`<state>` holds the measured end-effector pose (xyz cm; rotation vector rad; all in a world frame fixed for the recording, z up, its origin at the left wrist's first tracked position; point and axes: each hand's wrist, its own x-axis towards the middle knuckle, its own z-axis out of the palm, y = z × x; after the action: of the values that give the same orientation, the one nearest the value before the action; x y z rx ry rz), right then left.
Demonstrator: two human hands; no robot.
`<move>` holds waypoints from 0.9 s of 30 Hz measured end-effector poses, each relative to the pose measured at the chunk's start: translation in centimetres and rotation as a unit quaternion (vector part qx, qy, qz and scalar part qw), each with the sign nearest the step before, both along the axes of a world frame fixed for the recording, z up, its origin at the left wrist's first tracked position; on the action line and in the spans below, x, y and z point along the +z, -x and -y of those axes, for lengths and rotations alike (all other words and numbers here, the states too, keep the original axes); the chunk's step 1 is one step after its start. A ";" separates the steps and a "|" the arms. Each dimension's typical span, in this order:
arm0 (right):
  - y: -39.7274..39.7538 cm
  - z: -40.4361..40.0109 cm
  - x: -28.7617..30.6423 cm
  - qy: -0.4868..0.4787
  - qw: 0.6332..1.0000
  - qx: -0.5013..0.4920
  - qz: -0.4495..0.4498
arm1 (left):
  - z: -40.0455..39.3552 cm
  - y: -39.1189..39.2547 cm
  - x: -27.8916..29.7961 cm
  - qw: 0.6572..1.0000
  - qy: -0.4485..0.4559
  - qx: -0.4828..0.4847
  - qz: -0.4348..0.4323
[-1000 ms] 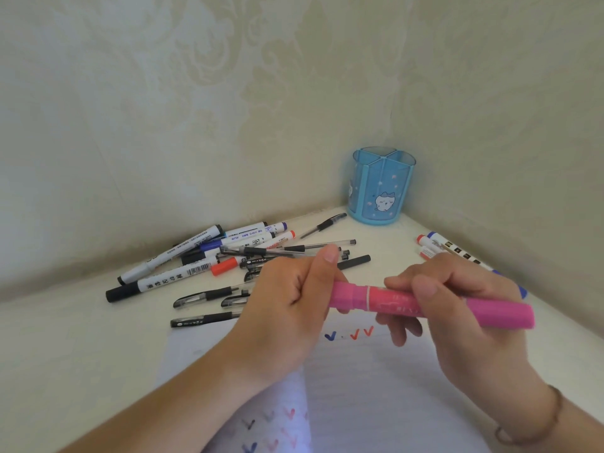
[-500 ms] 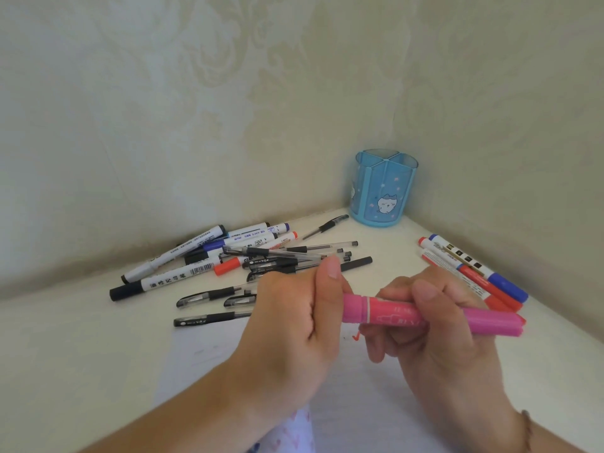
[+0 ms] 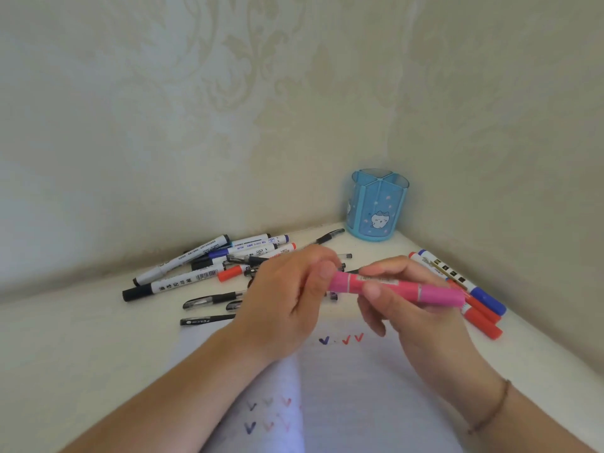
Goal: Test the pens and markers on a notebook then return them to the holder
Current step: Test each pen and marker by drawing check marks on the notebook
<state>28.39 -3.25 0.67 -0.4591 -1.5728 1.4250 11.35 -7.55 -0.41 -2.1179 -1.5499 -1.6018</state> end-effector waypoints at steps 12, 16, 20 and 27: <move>1.7 2.9 5.1 -0.008 0.992 0.077 0.096 | 10.8 16.4 1.1 0.951 0.121 0.173 -0.224; 7.3 6.8 6.2 -0.031 0.984 0.160 0.067 | 20.7 22.8 0.1 0.929 0.171 0.292 -0.147; 12.5 11.2 6.7 -0.047 0.960 0.261 0.088 | 29.9 26.2 -1.0 0.901 0.207 0.380 -0.036; 20.1 20.4 5.2 -0.215 0.878 0.370 0.212 | 40.2 26.1 -2.1 0.873 0.217 0.435 0.033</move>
<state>8.30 -23.61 5.91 0.1484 -2.5320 1.4936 -14.73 -47.77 -2.53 -1.1057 -2.5383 -1.0511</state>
